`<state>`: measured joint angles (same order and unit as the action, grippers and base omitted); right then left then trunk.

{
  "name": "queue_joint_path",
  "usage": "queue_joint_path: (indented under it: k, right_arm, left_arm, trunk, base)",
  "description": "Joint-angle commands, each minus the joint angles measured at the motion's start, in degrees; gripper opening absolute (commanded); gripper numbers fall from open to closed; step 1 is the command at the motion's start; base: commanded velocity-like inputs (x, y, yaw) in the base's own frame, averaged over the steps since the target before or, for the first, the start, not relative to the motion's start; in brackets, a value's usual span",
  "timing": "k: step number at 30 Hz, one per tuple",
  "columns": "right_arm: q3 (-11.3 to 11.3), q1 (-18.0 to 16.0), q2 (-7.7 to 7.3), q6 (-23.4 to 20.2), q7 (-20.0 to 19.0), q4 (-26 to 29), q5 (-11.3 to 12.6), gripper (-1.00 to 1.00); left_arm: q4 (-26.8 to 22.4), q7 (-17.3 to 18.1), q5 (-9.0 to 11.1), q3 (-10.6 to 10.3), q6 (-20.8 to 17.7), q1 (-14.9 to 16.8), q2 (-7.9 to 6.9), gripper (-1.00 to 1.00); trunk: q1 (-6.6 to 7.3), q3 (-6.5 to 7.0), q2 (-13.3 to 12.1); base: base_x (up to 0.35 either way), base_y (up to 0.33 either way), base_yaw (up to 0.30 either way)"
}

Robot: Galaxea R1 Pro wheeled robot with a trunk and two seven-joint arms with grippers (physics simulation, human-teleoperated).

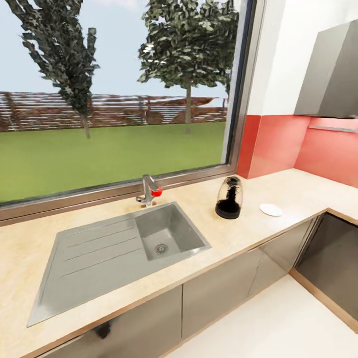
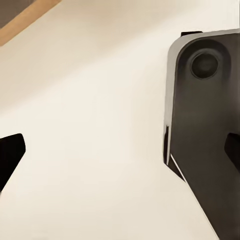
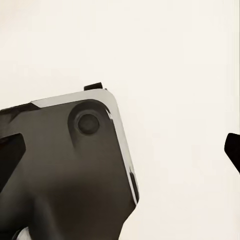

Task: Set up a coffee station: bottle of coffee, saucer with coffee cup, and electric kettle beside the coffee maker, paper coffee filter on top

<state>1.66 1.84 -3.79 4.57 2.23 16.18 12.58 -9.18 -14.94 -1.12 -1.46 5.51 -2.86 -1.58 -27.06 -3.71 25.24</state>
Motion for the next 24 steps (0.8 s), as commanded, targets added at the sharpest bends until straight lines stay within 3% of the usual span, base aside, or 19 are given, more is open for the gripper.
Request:
queue_joint_path:
  k: [1,5,10,24]
  right_arm:
    - [0.01,0.01,0.01,0.09,-0.03,0.34,0.39,1.0]
    - [0.03,0.01,0.01,0.09,-0.04,1.67,0.42,1.0]
    - [0.02,0.01,0.01,0.01,-0.04,2.01,0.43,1.0]
    - [-0.08,0.01,0.62,-0.12,-0.21,2.1,0.34,1.0]
  left_arm:
    - [-0.11,-0.21,-0.11,-0.14,0.04,-0.04,0.0,1.0]
    - [-0.06,-0.12,-0.05,-0.13,0.12,-0.04,-0.03,1.0]
    - [-0.05,-0.09,-0.11,-0.19,0.15,-0.04,0.98,1.0]
    - [-0.05,-0.17,-0.04,-0.18,0.12,-0.04,1.07,1.0]
  trunk:
    - [-0.05,-0.09,0.09]
    - [-0.05,-0.09,0.09]
    - [-0.05,-0.09,0.09]
    - [-0.05,-0.09,0.09]
  base:
    - [0.146,-0.308,-0.26]
    - [0.146,-0.308,-0.262]
    - [0.122,-0.309,-0.21]
    - [0.018,-0.312,-0.012]
